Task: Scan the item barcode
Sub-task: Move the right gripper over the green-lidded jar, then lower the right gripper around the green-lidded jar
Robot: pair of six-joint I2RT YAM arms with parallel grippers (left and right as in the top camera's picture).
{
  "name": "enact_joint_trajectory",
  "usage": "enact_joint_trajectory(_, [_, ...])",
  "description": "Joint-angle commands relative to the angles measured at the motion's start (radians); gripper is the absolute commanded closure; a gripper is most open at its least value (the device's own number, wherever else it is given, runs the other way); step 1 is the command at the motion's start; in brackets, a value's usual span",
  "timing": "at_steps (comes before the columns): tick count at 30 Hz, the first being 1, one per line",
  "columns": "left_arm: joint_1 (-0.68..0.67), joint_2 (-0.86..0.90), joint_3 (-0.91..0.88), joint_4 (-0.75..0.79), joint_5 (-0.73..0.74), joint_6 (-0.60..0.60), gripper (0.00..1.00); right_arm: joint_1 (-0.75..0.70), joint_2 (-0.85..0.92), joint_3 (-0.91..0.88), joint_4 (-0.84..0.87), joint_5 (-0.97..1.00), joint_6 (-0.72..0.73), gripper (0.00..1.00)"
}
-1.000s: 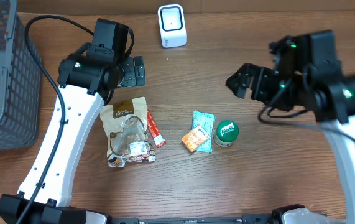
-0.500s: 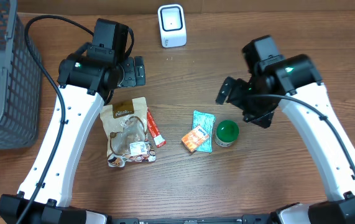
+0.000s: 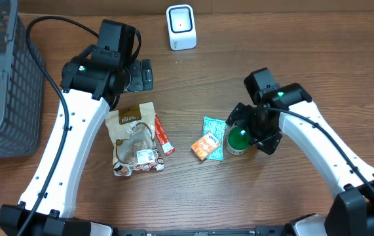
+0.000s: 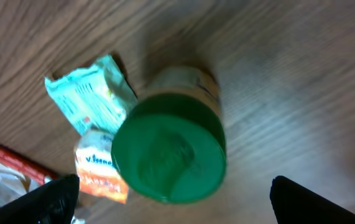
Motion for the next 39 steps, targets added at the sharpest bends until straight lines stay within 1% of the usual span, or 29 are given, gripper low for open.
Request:
enact_joint_trajectory(1, [0.002,-0.003,0.013,0.001,-0.013,0.019,0.00,-0.001,-0.002,-0.032,0.043,0.017,0.036,0.00])
enact_joint_trajectory(13, [0.002,-0.003,0.013,0.001,-0.013,0.019,0.00,-0.001,0.000,-0.140,0.167,0.018,0.043,0.01])
enact_joint_trajectory(16, [0.002,-0.003,0.013,0.001,-0.013,0.019,0.00,-0.001,0.000,-0.149,0.169,0.018,0.024,0.13])
enact_joint_trajectory(20, [0.002,-0.003,0.013,0.001,-0.013,0.019,0.00,-0.001,0.000,-0.149,0.168,0.032,-0.079,0.36])
enact_joint_trajectory(22, [0.002,-0.003,0.013,0.001,-0.013,0.019,0.00,-0.001,0.000,-0.149,0.166,0.044,-0.119,0.40])
enact_joint_trajectory(26, [0.002,-0.003,0.013,0.001,-0.013,0.019,0.00,-0.001,0.000,-0.149,0.160,0.082,-0.283,0.41])
enact_joint_trajectory(27, [0.002,-0.003,0.013,0.001,-0.013,0.019,0.00,-0.001,0.000,-0.149,0.143,0.122,-0.335,0.41])
enact_joint_trajectory(30, [0.002,-0.003,0.013,0.001,-0.013,0.019,0.00,-0.001,0.000,-0.149,0.106,0.223,-0.367,0.41])
enact_joint_trajectory(31, [0.002,-0.003,0.013,0.001,-0.013,0.019,0.00,-0.001,0.000,-0.149,0.083,0.307,-0.369,0.42])
enact_joint_trajectory(33, [0.002,-0.003,0.013,0.001,-0.013,0.019,0.00,-0.001,0.000,-0.149,0.080,0.375,-0.410,0.41])
enact_joint_trajectory(39, [0.002,-0.003,0.013,0.001,-0.013,0.019,0.00,-0.001,0.000,-0.149,0.137,0.398,-0.539,0.41])
